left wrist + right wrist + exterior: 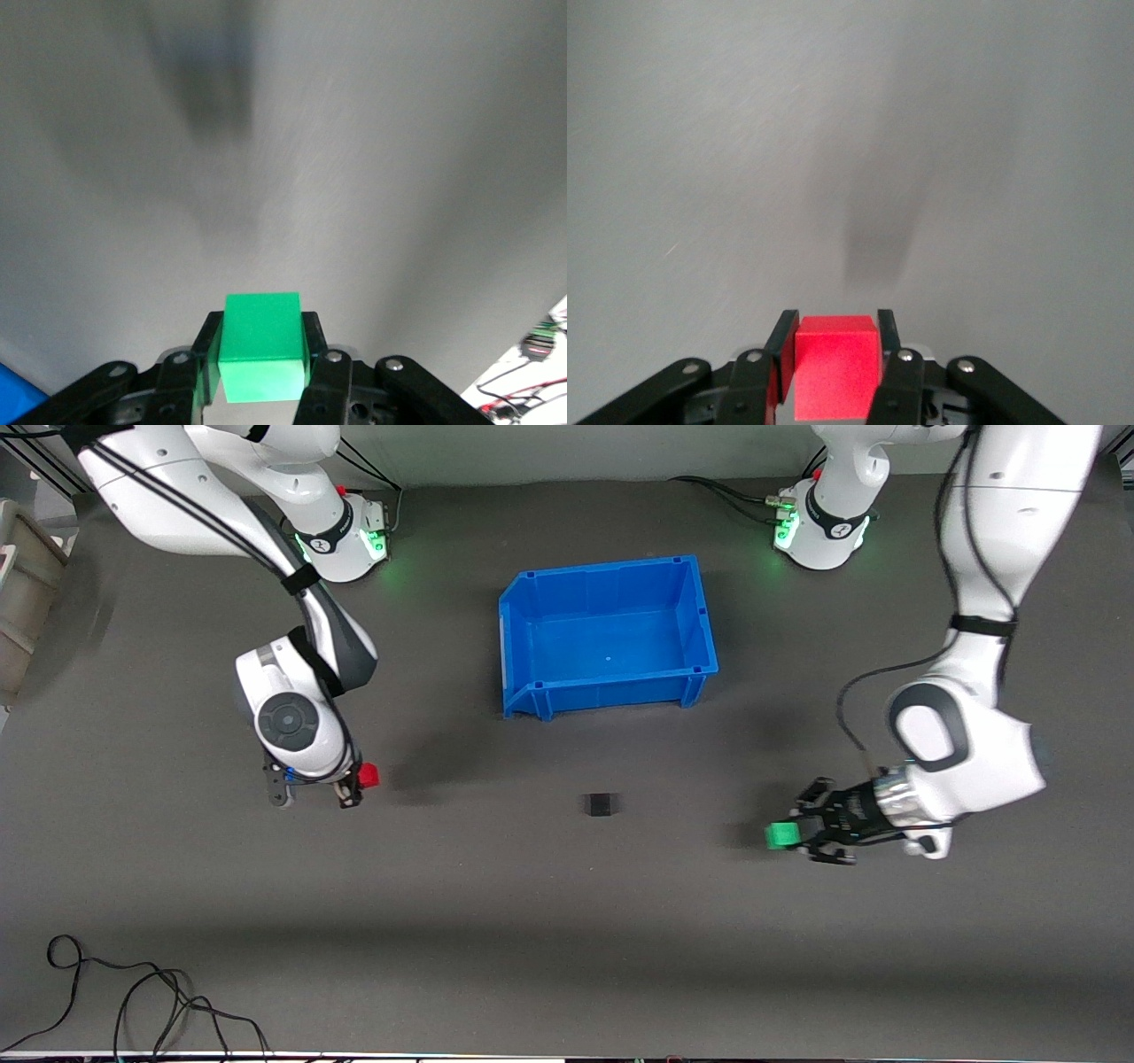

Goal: Attach green and red cubes to black cube
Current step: 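Carry the red cube and green cube toward the black cube with both grippers, then press the red and green cubes against the black cube with both grippers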

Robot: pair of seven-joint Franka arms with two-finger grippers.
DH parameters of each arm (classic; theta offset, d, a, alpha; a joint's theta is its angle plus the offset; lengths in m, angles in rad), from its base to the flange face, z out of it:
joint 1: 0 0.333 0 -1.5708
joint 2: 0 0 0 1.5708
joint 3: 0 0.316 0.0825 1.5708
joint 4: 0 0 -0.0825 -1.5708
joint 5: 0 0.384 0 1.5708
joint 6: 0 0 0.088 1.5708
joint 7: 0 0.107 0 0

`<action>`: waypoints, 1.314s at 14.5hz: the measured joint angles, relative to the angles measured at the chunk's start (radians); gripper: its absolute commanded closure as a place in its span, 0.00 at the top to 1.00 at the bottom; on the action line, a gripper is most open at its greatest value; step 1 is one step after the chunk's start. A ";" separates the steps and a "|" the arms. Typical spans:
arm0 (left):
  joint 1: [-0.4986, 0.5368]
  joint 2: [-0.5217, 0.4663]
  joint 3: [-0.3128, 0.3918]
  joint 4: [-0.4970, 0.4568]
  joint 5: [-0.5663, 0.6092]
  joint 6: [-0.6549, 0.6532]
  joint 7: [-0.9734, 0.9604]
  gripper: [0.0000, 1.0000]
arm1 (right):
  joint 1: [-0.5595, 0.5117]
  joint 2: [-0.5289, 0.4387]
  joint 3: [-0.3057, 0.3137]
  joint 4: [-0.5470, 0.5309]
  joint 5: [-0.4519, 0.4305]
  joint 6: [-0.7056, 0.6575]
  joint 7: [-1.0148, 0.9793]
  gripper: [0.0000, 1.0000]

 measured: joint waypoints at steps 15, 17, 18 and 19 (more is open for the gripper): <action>-0.399 0.191 -0.002 0.098 -0.001 0.256 -0.276 0.01 | 0.338 0.495 0.073 0.656 0.041 0.044 0.474 0.19; -0.420 0.202 -0.001 0.098 -0.001 0.277 -0.287 0.01 | 0.360 0.543 0.073 0.688 0.039 0.087 0.497 0.19; -0.427 0.208 -0.001 0.098 -0.001 0.284 -0.290 0.01 | 0.364 0.558 0.073 0.697 0.036 0.093 0.500 0.19; -0.430 0.212 -0.001 0.100 -0.002 0.288 -0.291 0.01 | 0.364 0.565 0.073 0.702 0.035 0.099 0.501 0.19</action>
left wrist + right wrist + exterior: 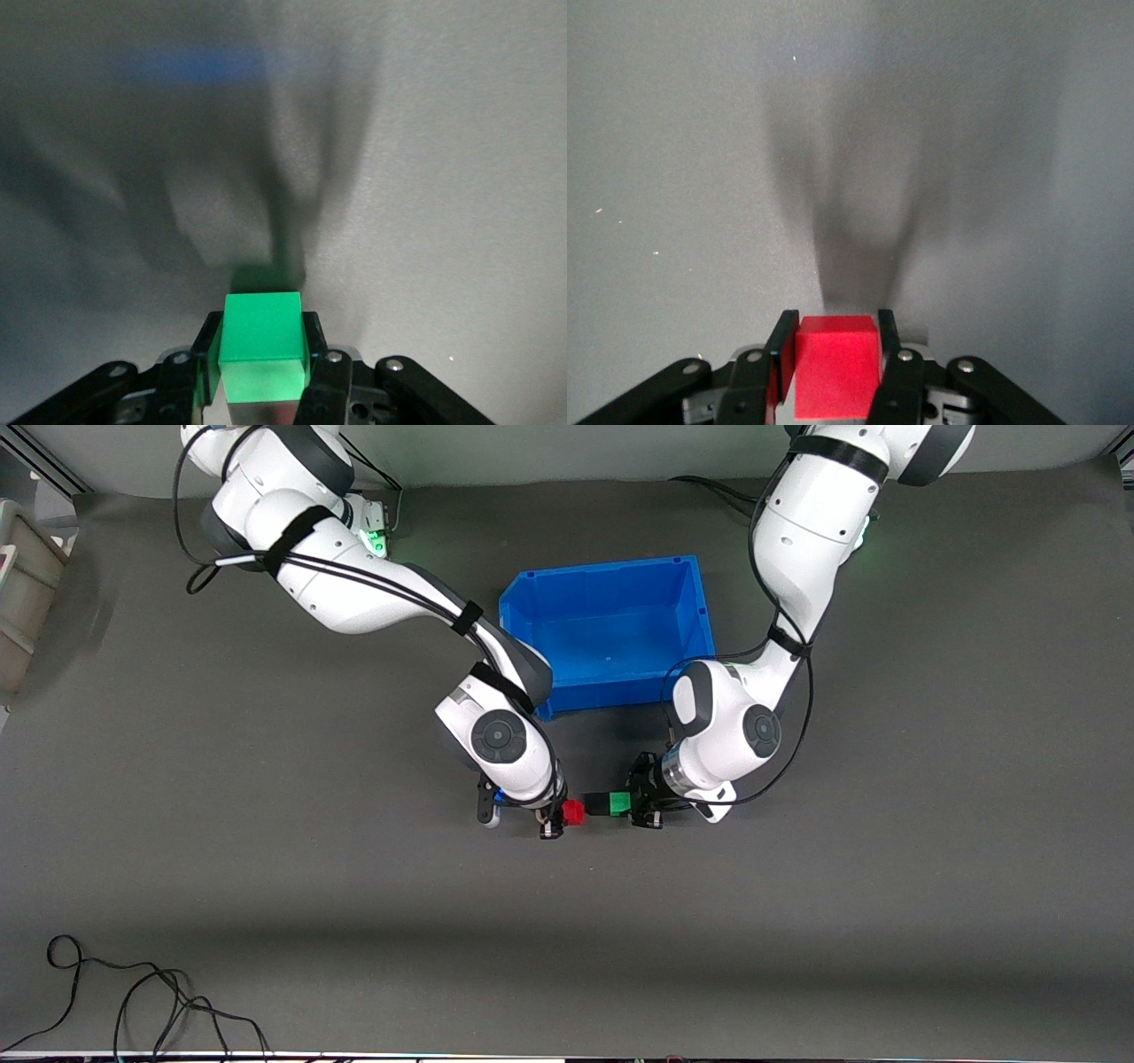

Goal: Attach green and red cubes to black cube
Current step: 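Press the red and green cubes against the black cube with both grippers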

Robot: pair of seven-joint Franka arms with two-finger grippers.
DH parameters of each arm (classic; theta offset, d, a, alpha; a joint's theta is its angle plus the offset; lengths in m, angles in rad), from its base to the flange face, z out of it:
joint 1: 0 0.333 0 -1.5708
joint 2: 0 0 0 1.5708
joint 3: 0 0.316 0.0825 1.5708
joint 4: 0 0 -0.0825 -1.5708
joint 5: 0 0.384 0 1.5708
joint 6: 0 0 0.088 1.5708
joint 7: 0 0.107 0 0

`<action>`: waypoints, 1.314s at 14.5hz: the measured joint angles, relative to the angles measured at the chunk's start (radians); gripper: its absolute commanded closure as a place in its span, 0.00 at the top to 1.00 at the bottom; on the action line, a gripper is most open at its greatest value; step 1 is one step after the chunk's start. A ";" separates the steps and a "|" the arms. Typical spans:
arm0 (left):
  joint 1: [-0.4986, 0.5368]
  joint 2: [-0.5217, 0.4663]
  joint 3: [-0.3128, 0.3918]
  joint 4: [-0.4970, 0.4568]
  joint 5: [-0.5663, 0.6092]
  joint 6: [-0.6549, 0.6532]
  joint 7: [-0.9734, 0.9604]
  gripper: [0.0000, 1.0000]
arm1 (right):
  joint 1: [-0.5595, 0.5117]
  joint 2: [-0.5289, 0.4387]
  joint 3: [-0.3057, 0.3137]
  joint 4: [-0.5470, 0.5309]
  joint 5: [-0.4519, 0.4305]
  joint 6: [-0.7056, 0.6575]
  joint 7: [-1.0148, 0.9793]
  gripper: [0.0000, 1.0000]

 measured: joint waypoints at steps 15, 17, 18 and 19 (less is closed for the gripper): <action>-0.003 0.002 0.002 0.030 0.000 0.001 -0.062 0.62 | 0.012 0.025 0.003 0.002 -0.034 -0.002 0.000 0.19; -0.004 0.003 0.002 0.030 0.000 0.001 -0.062 0.82 | 0.012 0.025 0.003 0.002 -0.034 -0.002 0.000 0.23; -0.005 0.003 0.002 0.030 0.000 0.001 -0.062 0.83 | 0.012 0.025 0.003 0.002 -0.034 -0.002 0.000 0.23; -0.006 0.003 0.002 0.031 0.000 0.001 -0.062 0.83 | 0.012 0.025 0.003 0.002 -0.034 -0.002 0.000 0.31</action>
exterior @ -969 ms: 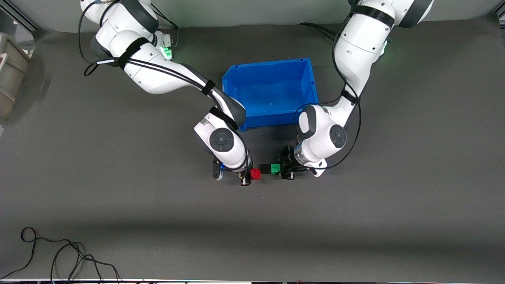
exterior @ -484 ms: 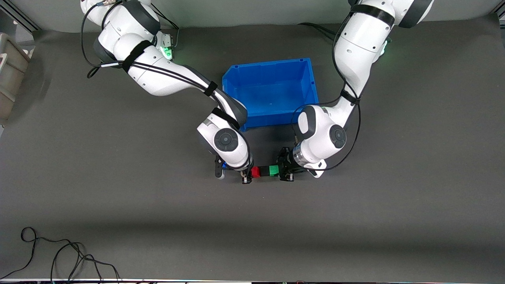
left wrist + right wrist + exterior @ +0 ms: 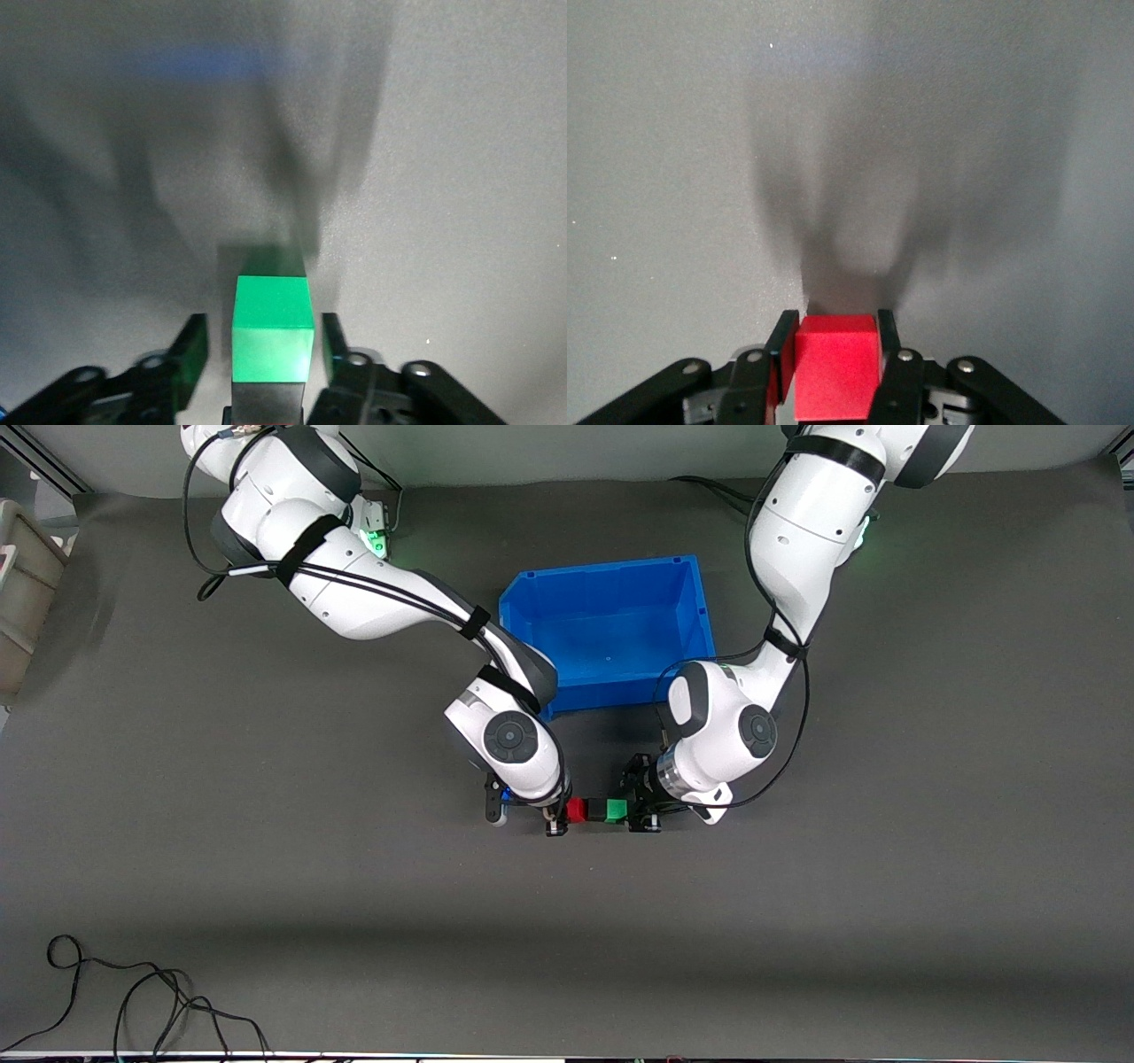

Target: Attach green and red cubes to black cube

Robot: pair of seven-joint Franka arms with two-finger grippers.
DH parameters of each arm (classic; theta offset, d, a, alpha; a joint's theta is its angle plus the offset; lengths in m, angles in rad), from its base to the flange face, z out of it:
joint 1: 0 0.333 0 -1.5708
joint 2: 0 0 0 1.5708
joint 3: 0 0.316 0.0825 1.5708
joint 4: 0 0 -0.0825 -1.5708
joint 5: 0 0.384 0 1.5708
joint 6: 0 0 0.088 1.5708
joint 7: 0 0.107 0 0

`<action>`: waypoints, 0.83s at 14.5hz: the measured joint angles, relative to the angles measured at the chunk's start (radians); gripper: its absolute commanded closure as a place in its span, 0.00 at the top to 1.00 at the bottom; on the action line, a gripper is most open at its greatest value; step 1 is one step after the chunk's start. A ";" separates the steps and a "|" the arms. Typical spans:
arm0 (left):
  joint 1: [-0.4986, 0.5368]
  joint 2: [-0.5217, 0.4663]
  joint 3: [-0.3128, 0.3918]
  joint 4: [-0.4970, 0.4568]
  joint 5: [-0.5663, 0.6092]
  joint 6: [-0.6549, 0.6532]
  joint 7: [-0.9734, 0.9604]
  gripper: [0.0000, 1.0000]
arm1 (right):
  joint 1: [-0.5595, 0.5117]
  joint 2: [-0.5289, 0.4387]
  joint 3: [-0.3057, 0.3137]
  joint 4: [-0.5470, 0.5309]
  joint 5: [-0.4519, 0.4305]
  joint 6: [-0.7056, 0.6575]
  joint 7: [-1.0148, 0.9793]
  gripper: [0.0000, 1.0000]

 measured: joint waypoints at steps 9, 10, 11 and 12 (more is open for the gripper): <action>0.017 -0.005 0.053 0.014 0.051 -0.032 0.000 1.00 | -0.006 -0.062 -0.006 -0.011 -0.009 0.001 -0.003 1.00; 0.038 -0.012 0.073 0.021 0.088 -0.079 0.002 1.00 | -0.012 -0.109 -0.015 -0.035 -0.013 -0.001 -0.013 1.00; 0.070 -0.024 0.090 0.027 0.131 -0.134 0.010 1.00 | -0.023 -0.169 -0.026 -0.073 -0.015 -0.006 -0.044 1.00; 0.109 -0.041 0.101 0.030 0.171 -0.194 0.036 1.00 | -0.042 -0.239 -0.034 -0.124 -0.015 -0.015 -0.091 1.00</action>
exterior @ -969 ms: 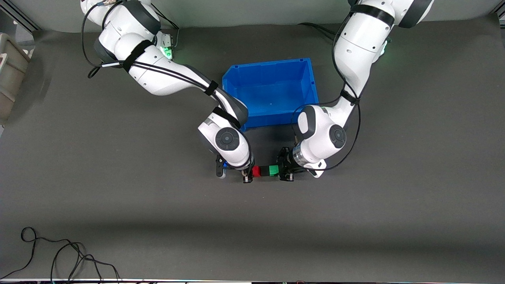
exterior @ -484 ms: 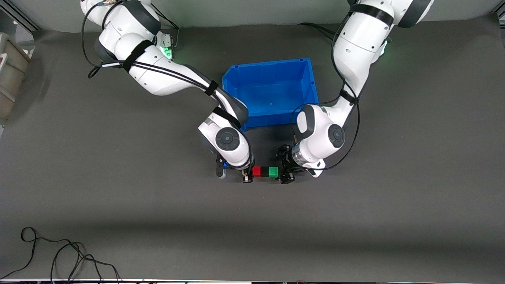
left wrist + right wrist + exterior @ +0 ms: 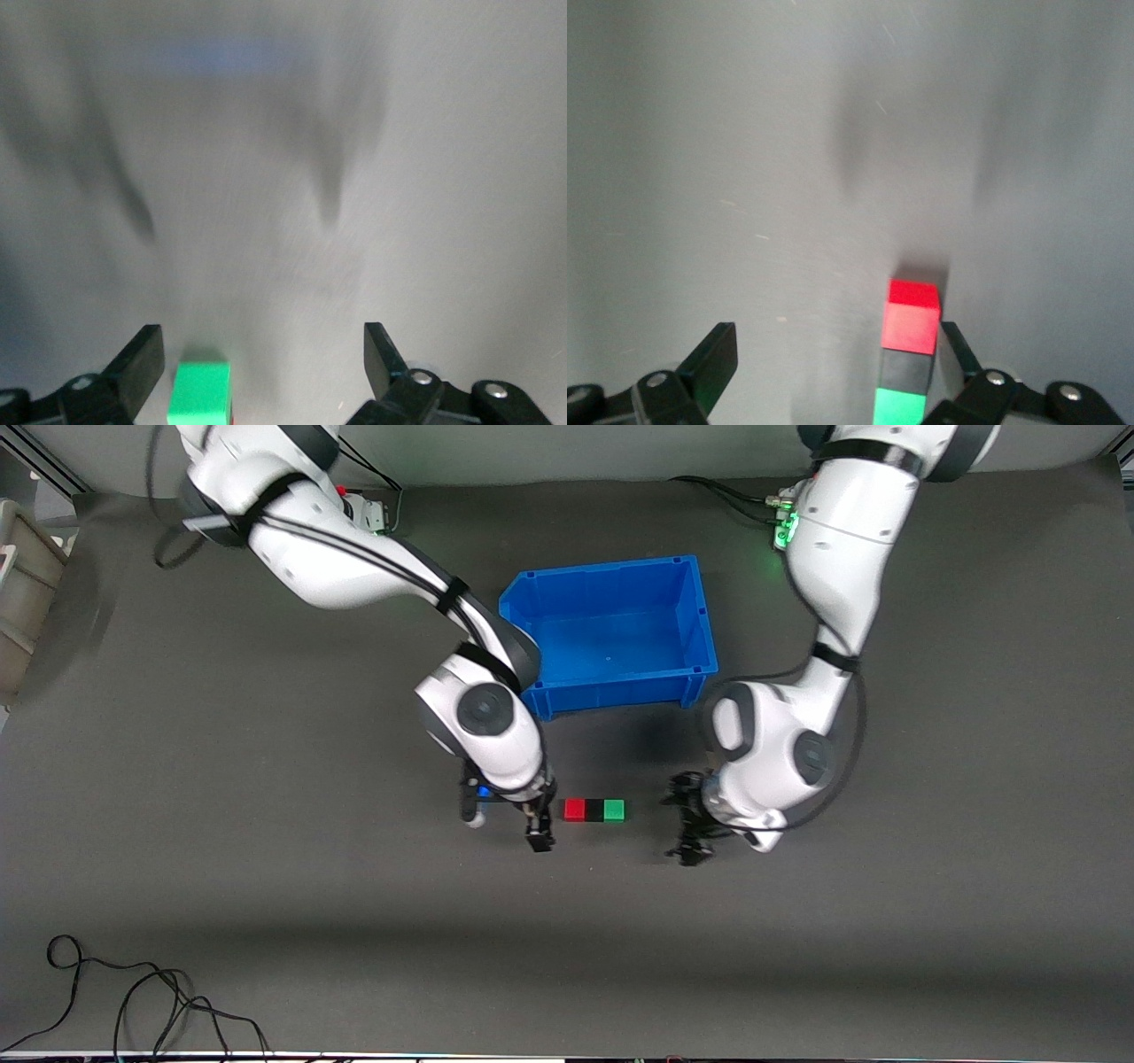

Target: Attach green and red cubes to black cube

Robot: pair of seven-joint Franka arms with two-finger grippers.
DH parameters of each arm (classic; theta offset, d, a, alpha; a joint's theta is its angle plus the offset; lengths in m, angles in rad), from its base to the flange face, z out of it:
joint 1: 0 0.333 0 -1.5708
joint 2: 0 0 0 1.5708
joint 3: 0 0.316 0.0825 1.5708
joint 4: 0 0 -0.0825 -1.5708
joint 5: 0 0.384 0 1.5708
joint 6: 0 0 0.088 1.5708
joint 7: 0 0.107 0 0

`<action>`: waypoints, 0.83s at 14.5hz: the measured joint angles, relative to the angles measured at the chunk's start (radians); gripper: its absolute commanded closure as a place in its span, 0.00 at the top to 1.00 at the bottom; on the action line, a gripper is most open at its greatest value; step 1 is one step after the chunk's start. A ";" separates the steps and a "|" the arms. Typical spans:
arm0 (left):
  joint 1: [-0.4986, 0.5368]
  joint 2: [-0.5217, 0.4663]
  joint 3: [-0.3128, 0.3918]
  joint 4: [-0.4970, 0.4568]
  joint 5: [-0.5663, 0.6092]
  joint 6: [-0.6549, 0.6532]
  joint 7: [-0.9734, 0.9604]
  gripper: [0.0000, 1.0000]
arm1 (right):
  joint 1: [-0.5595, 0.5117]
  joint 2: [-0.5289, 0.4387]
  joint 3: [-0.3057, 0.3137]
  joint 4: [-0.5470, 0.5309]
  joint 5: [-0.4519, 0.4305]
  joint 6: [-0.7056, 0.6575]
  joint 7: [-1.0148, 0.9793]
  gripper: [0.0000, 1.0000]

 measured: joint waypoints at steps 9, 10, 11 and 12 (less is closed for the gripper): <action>0.417 -0.266 0.014 0.005 0.406 -0.597 0.668 1.00 | -0.205 -0.566 -0.010 -0.454 0.003 -0.172 -0.524 1.00; 0.435 -0.294 0.014 0.005 0.430 -0.631 0.749 1.00 | -0.219 -0.595 -0.011 -0.462 0.009 -0.189 -0.604 1.00; 0.451 -0.318 0.015 0.005 0.448 -0.659 0.830 1.00 | -0.236 -0.617 -0.013 -0.465 0.034 -0.202 -0.685 1.00; 0.468 -0.340 0.014 0.006 0.458 -0.684 0.902 1.00 | -0.257 -0.633 -0.014 -0.466 0.083 -0.213 -0.761 1.00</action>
